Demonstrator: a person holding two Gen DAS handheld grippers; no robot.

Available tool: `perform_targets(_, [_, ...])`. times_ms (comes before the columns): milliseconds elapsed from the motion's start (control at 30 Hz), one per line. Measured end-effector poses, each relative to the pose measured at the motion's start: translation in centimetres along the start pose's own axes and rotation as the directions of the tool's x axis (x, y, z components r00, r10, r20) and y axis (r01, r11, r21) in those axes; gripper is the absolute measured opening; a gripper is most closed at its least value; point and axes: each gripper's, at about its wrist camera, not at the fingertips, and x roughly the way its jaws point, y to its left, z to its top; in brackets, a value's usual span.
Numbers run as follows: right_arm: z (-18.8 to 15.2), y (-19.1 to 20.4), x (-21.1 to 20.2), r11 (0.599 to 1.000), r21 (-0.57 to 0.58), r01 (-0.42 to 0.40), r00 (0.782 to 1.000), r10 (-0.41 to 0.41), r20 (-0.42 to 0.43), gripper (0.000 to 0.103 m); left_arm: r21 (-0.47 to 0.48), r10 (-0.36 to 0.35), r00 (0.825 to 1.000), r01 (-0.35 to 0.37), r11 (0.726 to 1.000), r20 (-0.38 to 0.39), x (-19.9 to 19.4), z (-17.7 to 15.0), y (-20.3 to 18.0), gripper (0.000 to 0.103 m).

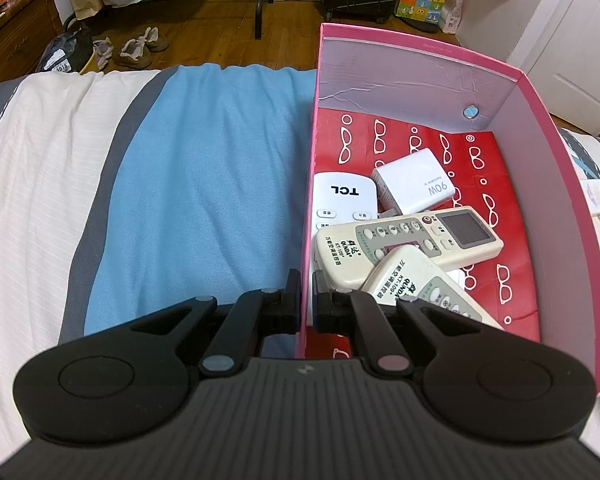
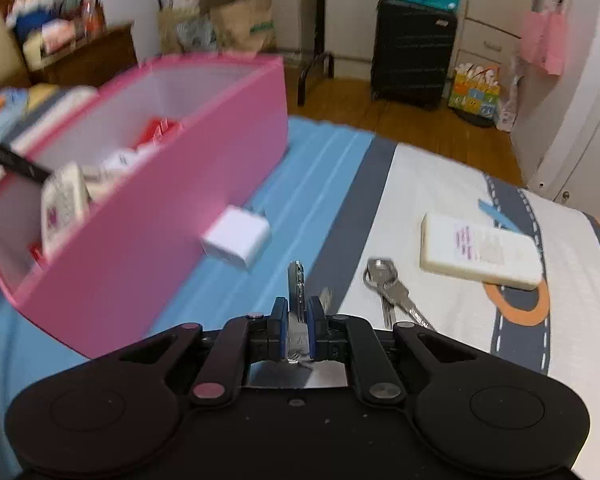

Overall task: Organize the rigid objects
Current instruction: 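Move the right tool to the keys and grasp one key, then carry the key into the pink box and release it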

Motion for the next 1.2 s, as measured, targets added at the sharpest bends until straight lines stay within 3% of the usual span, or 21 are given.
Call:
perform_targets(333, [3.7,3.1,-5.8,0.997,-0.044,-0.069,0.982,0.075,0.173,0.011,-0.003,-0.001,1.0,0.001,1.0,0.0,-0.1,0.0,0.1,0.004])
perform_targets(500, [5.7,4.7,-9.1,0.993,-0.069,-0.098,0.949,0.114,0.295,0.011,-0.005,-0.006,1.0,0.006,1.0,0.0,-0.1,0.0,0.1,0.004])
perform_targets(600, [6.7,5.5,-10.1,0.983,-0.079,-0.164,0.924,0.181,0.338,0.011,-0.009,-0.004,1.0,0.004,1.0,0.003,-0.1,0.0,0.1,0.004])
perform_targets(700, [7.4,5.6,-9.2,0.958,-0.063,-0.281,0.904,0.286,0.317,0.011,-0.011,-0.001,1.0,0.001,1.0,0.003,0.0,0.0,0.1,0.004])
perform_targets(767, [7.5,5.7,-7.4,0.946,-0.047,-0.32,0.908,0.321,0.269,0.011,-0.002,0.003,1.0,-0.003,1.0,0.005,0.0,-0.1,0.0,0.004])
perform_targets(967, [7.0,7.2,-1.7,0.948,-0.077,-0.31,0.942,0.317,0.11,0.011,0.006,0.003,1.0,-0.003,1.0,0.005,0.0,-0.1,-0.1,0.004])
perform_targets(1200, [6.7,9.1,1.9,0.959,-0.191,-0.207,0.978,0.209,-0.012,0.012,0.012,0.002,1.0,-0.002,1.0,0.007,0.1,-0.1,-0.2,0.004])
